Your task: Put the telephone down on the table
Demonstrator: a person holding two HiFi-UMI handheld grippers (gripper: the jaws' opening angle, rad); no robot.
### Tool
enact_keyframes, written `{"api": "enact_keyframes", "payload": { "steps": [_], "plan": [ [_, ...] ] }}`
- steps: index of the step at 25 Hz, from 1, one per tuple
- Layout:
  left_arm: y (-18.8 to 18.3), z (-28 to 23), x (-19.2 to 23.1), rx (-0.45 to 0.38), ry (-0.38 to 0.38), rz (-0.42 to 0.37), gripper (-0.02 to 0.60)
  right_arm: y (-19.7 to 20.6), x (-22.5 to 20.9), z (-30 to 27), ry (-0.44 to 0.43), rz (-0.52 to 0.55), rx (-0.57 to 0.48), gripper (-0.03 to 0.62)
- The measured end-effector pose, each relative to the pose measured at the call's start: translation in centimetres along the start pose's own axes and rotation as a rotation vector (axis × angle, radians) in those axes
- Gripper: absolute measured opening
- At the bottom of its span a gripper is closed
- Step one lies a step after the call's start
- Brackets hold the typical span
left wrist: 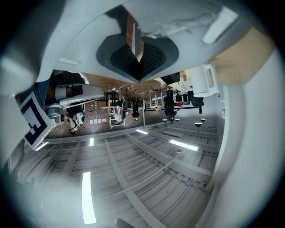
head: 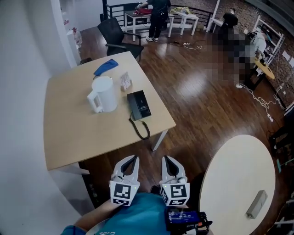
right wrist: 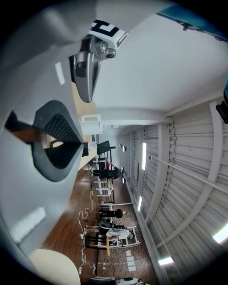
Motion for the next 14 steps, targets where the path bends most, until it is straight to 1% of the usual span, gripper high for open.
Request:
{"api": "enact_keyframes", "payload": {
  "steps": [14],
  "plan": [
    [1.2,1.4,1.2,0.023,-0.001,0.019,0.014,0.3,1.5,-0.5,-0.010,0.006,0.020,-0.009]
  ]
}}
Point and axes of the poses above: the fingertips, and each gripper's own axes: z backward along the fingers, x to its left, y out of its underside, the point moved 8 cm from there along z, backward along the fingers, and after that the axes turned 8 degrees about x, right-handed, at the moved point
